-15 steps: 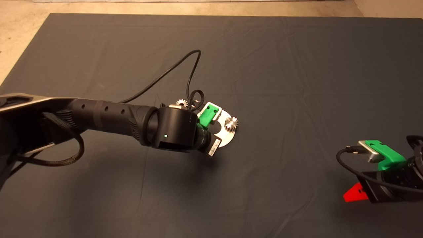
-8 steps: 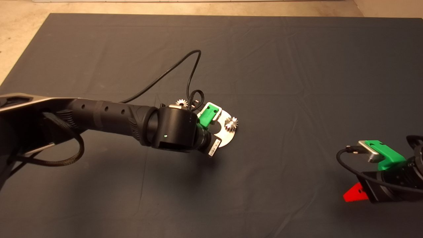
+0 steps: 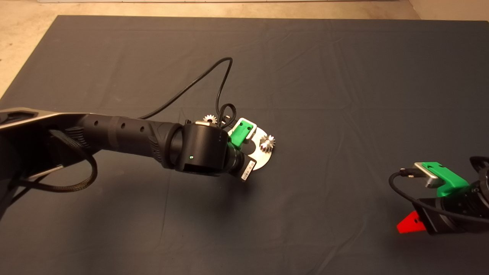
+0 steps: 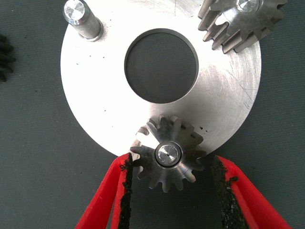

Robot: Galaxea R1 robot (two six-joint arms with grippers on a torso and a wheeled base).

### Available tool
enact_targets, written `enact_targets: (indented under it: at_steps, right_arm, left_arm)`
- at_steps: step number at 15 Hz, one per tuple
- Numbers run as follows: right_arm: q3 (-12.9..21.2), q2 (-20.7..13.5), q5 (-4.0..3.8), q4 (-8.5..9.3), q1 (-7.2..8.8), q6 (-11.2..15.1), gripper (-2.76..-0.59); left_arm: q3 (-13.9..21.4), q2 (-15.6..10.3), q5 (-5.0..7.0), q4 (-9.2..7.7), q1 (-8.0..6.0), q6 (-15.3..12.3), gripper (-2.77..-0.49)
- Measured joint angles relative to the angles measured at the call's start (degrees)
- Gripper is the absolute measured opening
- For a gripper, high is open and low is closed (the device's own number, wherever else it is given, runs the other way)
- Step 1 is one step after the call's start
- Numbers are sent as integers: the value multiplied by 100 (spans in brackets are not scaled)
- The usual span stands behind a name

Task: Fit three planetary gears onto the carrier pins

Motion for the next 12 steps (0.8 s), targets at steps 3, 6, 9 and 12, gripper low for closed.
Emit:
enact_targets:
  at_steps: [3,6,9,12]
  right_arm:
    - [0,0,0,0,-1,0,-160]
    - [0,0,0,0,0,0,-160]
    - [0,0,0,0,0,0,-160]
    - [0,0,-2,0,0,0,-160]
  left_arm:
    - [2,-1,-26,6,0,0,-206]
    - [77,-10,-28,3,-9,0,-206]
    - [116,-132,-33,-195,-449,11,-206]
    - [119,-427,-30,-323,-887,145,-206]
